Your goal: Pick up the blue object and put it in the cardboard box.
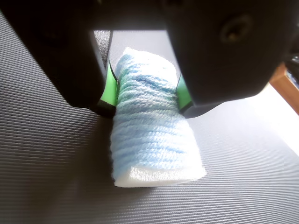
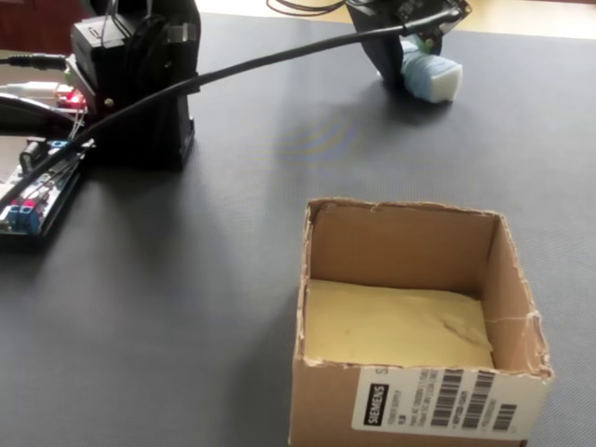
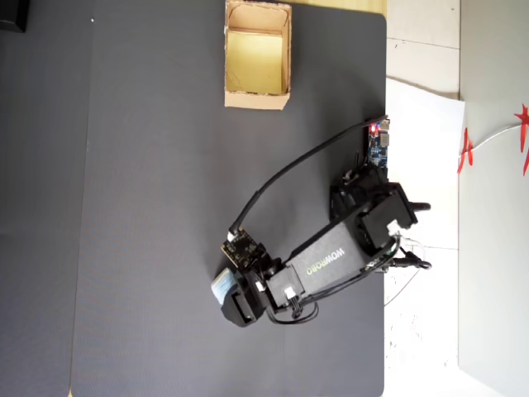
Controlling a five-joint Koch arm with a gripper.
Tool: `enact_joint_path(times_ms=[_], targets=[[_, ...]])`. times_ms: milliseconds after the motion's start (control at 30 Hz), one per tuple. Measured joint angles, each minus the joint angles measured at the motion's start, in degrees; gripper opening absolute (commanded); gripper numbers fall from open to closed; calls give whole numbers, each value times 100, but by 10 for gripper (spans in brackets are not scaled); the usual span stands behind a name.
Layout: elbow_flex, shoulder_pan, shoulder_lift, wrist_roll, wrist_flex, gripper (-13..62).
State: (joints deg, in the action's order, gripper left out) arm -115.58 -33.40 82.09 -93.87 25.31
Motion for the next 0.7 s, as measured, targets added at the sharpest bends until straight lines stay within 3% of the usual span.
enact_joint_path(times_ms=[300,700], targets=[[-1090,624,1266,114,-949,43],[-2558,2391,3454,448,-1802,43]])
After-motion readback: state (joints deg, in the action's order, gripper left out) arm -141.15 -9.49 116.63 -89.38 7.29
